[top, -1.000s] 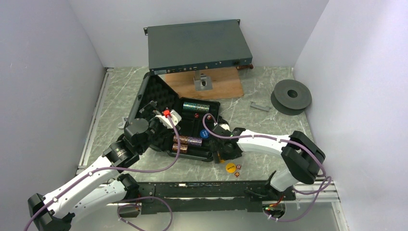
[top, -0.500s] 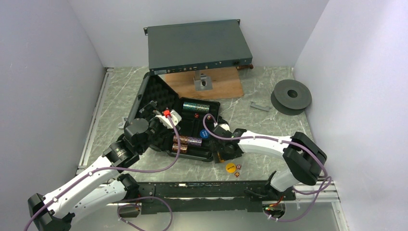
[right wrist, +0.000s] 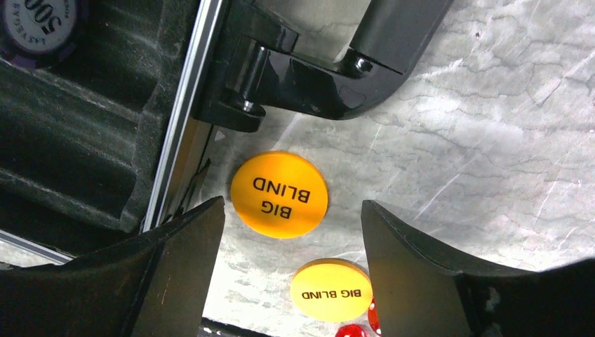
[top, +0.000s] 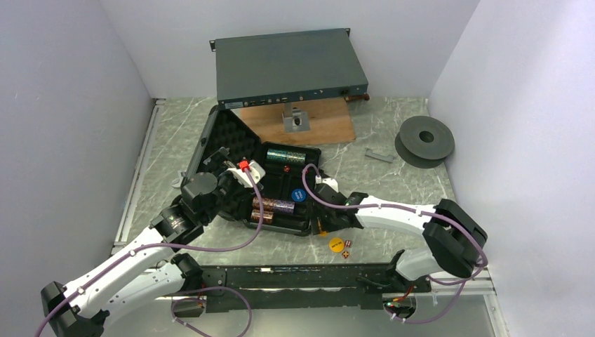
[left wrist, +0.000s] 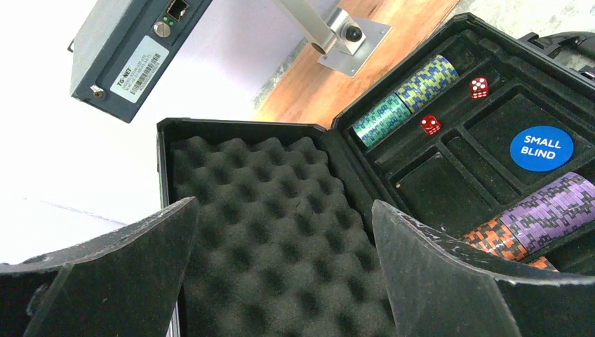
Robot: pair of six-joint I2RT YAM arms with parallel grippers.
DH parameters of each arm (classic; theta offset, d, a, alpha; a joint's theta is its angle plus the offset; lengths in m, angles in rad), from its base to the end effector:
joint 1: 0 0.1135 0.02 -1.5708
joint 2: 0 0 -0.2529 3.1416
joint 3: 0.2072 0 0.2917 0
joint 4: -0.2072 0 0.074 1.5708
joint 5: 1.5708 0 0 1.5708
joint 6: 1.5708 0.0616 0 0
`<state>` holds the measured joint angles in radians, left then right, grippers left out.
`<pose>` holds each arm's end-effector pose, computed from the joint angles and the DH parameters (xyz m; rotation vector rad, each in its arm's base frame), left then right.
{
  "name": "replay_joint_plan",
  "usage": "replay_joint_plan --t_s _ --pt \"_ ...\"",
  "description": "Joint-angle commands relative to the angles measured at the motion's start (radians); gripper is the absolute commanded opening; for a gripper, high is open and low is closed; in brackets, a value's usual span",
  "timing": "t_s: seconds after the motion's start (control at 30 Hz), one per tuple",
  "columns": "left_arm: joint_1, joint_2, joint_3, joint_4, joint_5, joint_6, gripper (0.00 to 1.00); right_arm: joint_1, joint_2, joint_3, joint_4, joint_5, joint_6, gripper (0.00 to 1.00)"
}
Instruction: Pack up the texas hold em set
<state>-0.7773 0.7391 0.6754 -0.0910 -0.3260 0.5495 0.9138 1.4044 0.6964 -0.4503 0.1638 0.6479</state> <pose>0.1939 -0.1631 0.3052 0.8592 1.4884 0.1125 0.1839 0.2219 0.0994 -0.3148 2.7071 0.2424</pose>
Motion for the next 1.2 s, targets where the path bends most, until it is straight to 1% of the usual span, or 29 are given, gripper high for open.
replay_joint_plan --t_s 0.0,0.13,0.37,0.53,0.6,0.77,1.17 --pt "0.003 0.009 0.009 0.014 0.010 0.007 1.00 -0.003 0.039 0.004 0.059 0.027 0.035 0.73" --pt "0.003 0.011 0.006 0.016 0.004 0.009 1.00 -0.003 0.118 0.041 0.025 0.043 0.043 0.70" --pt "0.003 0.014 0.007 0.015 0.005 0.009 1.00 0.009 0.144 0.039 -0.049 0.072 0.057 0.65" --pt "0.003 0.016 0.007 0.016 0.007 0.009 1.00 0.015 0.111 0.002 -0.121 0.090 0.081 0.65" --pt "0.003 0.018 0.009 0.014 0.007 0.008 1.00 0.017 0.084 -0.019 -0.109 0.050 0.084 0.65" --pt "0.003 0.019 0.007 0.014 0.005 0.007 1.00 0.019 0.051 -0.025 -0.150 0.056 0.129 0.65" --pt "0.003 0.020 0.012 0.010 0.012 0.006 1.00 0.022 -0.032 -0.021 -0.209 0.073 0.154 0.63"
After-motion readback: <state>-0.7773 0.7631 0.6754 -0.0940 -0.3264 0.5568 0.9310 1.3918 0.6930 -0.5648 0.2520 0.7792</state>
